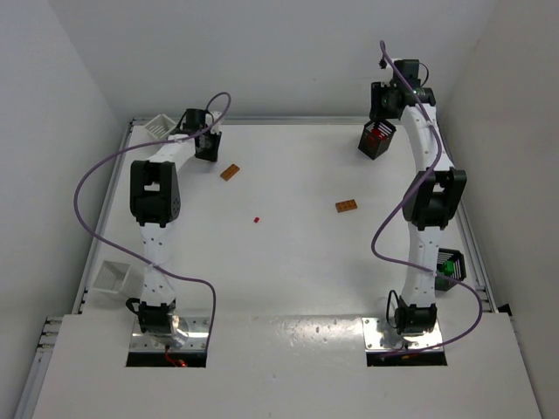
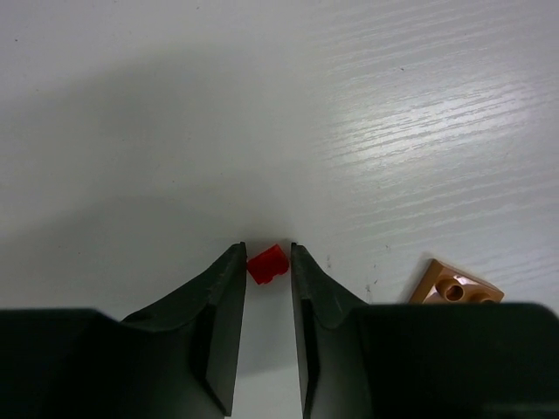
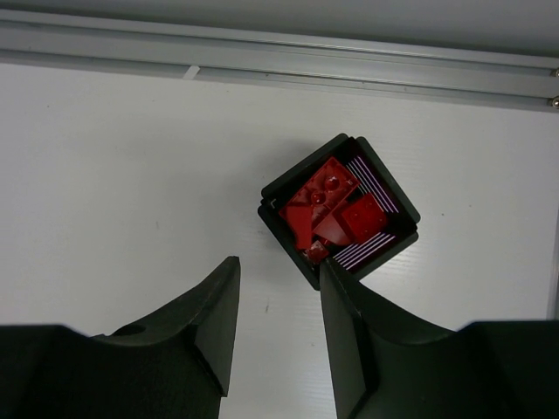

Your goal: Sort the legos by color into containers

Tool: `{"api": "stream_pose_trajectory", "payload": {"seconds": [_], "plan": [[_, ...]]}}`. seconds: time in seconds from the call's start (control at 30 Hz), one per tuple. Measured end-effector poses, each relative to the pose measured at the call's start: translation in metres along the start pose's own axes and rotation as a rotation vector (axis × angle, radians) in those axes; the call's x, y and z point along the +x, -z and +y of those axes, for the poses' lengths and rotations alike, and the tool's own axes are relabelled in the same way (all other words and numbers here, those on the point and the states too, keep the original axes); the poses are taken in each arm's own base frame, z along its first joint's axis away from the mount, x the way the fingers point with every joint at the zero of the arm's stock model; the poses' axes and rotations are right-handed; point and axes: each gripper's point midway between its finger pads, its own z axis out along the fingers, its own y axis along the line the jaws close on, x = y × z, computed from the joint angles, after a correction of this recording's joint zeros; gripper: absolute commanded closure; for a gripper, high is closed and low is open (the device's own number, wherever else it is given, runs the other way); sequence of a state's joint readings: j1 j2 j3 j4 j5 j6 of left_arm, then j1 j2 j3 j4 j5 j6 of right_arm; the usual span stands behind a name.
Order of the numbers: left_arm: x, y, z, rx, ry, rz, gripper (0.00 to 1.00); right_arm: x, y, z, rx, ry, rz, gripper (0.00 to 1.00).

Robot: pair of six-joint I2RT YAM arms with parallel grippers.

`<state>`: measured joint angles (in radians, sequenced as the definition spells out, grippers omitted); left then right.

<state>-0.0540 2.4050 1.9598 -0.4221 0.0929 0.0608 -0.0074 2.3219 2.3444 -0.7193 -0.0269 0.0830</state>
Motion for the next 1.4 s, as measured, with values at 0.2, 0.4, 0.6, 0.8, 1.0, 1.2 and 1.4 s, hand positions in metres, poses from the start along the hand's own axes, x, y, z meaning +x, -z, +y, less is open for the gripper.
{"api": "stream_pose_trajectory", "payload": {"seconds": [0.2,0.4,0.6,0.8,1.0,1.2,1.4], "plan": [[0.002,-0.001,-0.002,0.006,-0.011,-0.011,0.79,0.0,0.0,0.001,-0.002,0.001,0.0,0.58],[0.009,0.006,-0.007,0.021,-0.011,-0.02,0.86,0.001,0.0,0.007,-0.026,0.003,0.002,0.58],[0.044,0.04,-0.036,0.137,0.025,0.028,0.87,0.04,0.019,0.053,-0.243,-0.023,0.102,0.53],[0.044,0.093,-0.083,0.317,0.047,-0.029,0.87,0.09,0.074,0.127,-0.576,-0.144,0.236,0.51],[0.013,0.172,-0.148,0.584,0.042,-0.19,0.88,0.129,0.13,0.17,-0.828,-0.234,0.341,0.51],[0.023,0.224,-0.2,0.873,0.126,-0.191,0.88,0.131,0.151,0.173,-0.863,-0.053,0.28,0.51],[0.03,0.266,-0.238,1.075,0.18,-0.12,0.88,0.141,0.182,0.171,-0.839,0.141,0.057,0.55]]}}
